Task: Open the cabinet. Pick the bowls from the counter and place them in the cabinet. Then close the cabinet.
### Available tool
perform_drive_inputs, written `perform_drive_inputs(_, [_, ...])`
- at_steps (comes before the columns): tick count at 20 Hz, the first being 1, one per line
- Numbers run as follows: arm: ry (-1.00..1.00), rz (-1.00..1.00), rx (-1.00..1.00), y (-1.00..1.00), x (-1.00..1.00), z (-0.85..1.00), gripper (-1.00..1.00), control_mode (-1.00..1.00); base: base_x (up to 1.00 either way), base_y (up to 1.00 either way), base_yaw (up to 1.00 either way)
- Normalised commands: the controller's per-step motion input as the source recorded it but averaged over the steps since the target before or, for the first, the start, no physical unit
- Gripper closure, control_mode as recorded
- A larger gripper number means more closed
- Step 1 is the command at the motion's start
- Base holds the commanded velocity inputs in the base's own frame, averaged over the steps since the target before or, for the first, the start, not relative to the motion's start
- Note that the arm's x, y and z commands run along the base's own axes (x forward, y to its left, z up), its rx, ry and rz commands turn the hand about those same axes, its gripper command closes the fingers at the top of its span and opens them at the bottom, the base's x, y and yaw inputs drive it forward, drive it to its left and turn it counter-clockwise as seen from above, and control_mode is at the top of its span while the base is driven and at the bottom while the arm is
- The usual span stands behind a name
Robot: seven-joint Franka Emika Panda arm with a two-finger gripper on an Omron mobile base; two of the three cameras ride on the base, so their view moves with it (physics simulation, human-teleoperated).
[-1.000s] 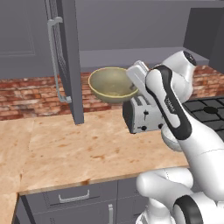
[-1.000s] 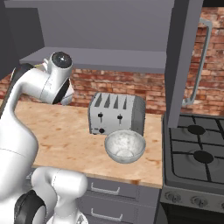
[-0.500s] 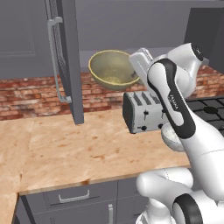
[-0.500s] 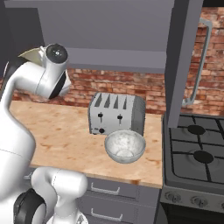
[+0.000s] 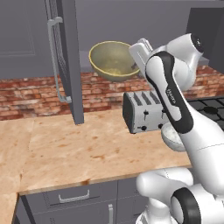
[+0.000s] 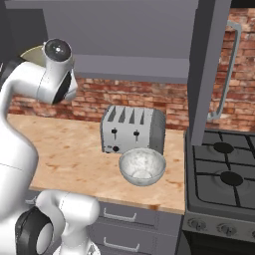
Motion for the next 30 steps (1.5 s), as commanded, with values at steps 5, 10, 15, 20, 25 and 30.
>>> perform_drive_inputs(5, [0.0,-0.05,0.01,0.0,0.16,0.19,1.0,-1.0,0.0,0.0,0.0])
perform_drive_inputs(10, [0.01,-0.04,0.01,0.0,0.25,0.02,1.0,-1.0,0.0,0.0,0.0])
perform_drive_inputs(15, [0.02,-0.04,0.0,0.0,0.38,0.0,1.0,-1.0,0.0,0.0,0.0])
perform_drive_inputs(20, [0.0,0.0,0.0,0.0,0.37,0.0,1.0,-1.0,0.0,0.0,0.0])
perform_drive_inputs(25, [0.05,0.0,0.0,0.0,0.51,0.0,1.0,-1.0,0.0,0.0,0.0])
perform_drive_inputs(30, [0.08,0.0,0.0,0.03,0.52,0.0,1.0,-1.0,0.0,0.0,0.0])
